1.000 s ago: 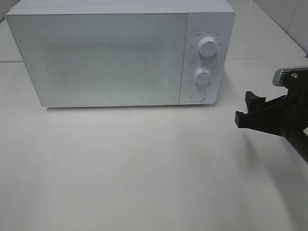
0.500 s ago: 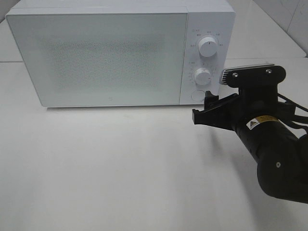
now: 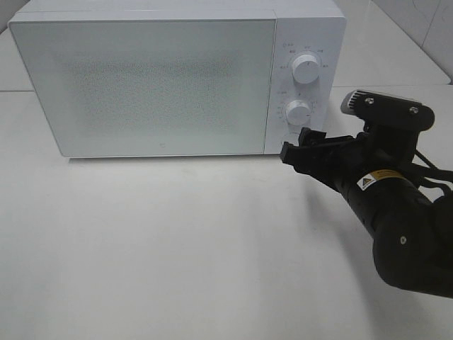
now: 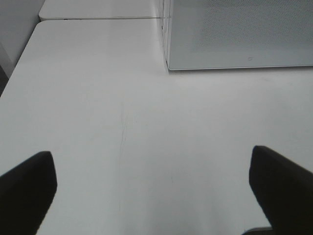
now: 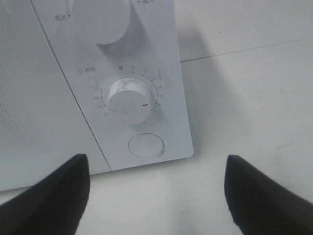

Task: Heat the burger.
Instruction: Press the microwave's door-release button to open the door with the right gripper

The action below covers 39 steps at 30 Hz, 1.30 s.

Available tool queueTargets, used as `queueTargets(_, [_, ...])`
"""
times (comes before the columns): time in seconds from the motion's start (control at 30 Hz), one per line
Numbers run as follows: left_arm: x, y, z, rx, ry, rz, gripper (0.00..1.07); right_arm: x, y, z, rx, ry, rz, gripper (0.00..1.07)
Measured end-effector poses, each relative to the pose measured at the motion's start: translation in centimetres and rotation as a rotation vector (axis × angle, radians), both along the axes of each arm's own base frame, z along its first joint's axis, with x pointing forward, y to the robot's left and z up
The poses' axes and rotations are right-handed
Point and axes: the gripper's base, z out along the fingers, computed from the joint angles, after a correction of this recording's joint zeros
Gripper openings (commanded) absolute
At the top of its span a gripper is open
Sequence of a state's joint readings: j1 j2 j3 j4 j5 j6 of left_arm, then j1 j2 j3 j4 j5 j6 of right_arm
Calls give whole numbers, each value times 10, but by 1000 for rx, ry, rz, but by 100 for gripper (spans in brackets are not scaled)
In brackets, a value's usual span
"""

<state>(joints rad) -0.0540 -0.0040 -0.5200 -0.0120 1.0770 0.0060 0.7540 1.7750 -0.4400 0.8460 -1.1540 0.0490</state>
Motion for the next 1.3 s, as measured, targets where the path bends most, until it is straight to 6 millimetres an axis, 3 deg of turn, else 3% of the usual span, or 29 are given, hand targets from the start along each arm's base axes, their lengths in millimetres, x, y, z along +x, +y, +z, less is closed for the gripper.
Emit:
queueTargets(0.13, [0,0,0,0,0,0,100,0,0,0,302,2,-90,75])
queueTargets(0.23, [0,0,0,0,0,0,100,0,0,0,373,3,-111,75])
queueTargets(0.3, [0,0,0,0,0,0,100,0,0,0,632,5,-188,71])
queueTargets(0.37, [0,0,0,0,0,0,100,0,0,0,696,5,-207,70])
queueTargets(0.4, [0,0,0,0,0,0,100,0,0,0,800,6,-238,65])
queueTargets(0.5, [0,0,0,0,0,0,100,0,0,0,854,6,-254,63])
queueTargets(0.57, [0,0,0,0,0,0,100,0,0,0,1019,8,-304,46])
queueTargets(0.67, [0,0,0,0,0,0,100,0,0,0,1070,8,-319,41])
queueTargets(0.73, [0,0,0,0,0,0,100,0,0,0,1120,8,-334,18])
queueTargets(0.77, [0,0,0,0,0,0,100,0,0,0,1120,8,-334,18])
queueTargets(0.83, [0,0,0,0,0,0,100,0,0,0,1144,8,-341,1])
queueTargets(1.3, [0,0,0,0,0,0,100,3,1,-15,1159,52,-432,0])
